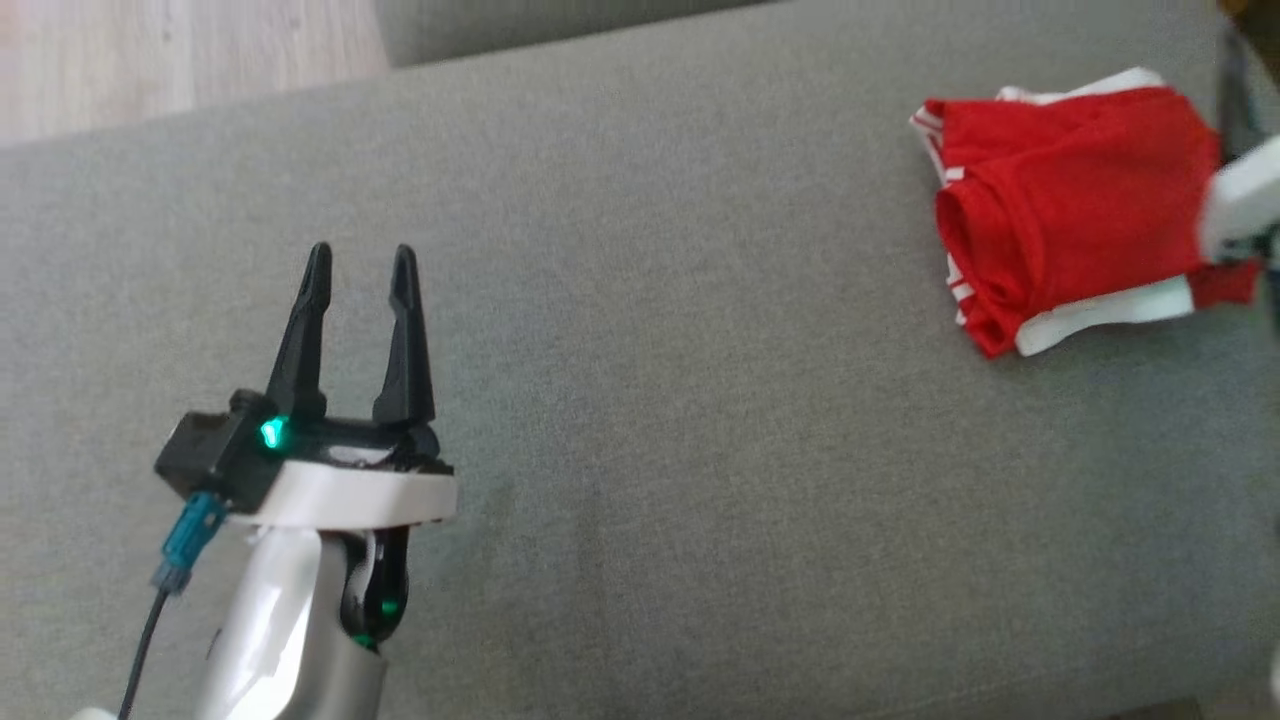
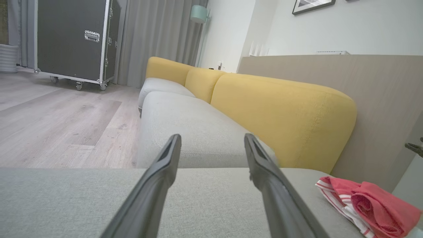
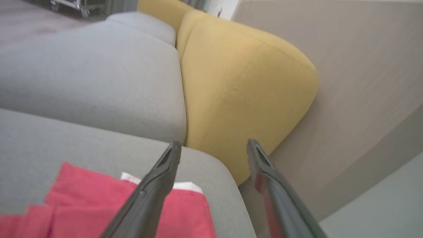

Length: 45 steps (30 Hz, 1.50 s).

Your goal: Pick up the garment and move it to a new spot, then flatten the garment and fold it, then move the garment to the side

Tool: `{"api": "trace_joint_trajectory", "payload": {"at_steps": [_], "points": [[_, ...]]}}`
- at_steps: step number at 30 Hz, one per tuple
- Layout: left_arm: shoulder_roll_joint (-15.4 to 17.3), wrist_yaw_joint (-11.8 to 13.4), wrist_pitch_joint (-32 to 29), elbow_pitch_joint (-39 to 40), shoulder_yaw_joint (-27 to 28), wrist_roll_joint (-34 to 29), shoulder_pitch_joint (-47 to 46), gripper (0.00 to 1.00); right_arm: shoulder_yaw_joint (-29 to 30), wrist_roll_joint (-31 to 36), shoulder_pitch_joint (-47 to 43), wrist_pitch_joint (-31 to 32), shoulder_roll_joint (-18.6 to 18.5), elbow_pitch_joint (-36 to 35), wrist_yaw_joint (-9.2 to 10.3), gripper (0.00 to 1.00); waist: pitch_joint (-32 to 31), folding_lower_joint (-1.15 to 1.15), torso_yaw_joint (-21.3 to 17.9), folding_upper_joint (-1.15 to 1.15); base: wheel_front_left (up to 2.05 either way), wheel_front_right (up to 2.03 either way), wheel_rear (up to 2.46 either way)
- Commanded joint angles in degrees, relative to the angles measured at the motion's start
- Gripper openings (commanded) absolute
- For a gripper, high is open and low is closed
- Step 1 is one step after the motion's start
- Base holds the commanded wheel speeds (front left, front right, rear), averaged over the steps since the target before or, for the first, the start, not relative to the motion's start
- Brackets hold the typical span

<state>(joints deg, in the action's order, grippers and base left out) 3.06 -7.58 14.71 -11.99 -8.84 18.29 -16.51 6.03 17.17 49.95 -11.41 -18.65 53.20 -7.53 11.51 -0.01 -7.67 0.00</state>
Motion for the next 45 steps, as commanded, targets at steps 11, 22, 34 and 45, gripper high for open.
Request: {"api": "trace_joint_trajectory", "payload": {"at_steps": [11,22,34,45], "points": [[0.06,0.09,0.29,3.24,5.52,0.23,4.79,1.0,-1.99,-11.48,-5.78,-2.86,13.73,-13.35,0.04,1.0,-8.08,0.01,1.42,0.0,0.0,0.0,0.0],[-0.15,0.2,0.29,4.05,6.34,1.56,8.37,1.0,-7.37,-25.23,-22.13,-3.23,15.74,-23.97,0.04,1.0,-10.1,0.01,3.04,0.0,0.0,0.0,0.0],[-0.17,2.57,0.29,2.37,5.38,1.63,10.17,1.0,-9.84,-27.86,-35.2,-3.57,15.76,-29.44,0.04,1.0,-9.75,0.01,4.88,0.0,0.0,0.0,0.0],[-0.18,2.73,0.29,3.21,6.77,5.25,11.01,1.0,-10.82,-28.26,-36.0,-3.58,15.77,-31.1,0.04,1.0,-10.42,0.01,4.88,0.0,0.0,0.0,0.0]]}}
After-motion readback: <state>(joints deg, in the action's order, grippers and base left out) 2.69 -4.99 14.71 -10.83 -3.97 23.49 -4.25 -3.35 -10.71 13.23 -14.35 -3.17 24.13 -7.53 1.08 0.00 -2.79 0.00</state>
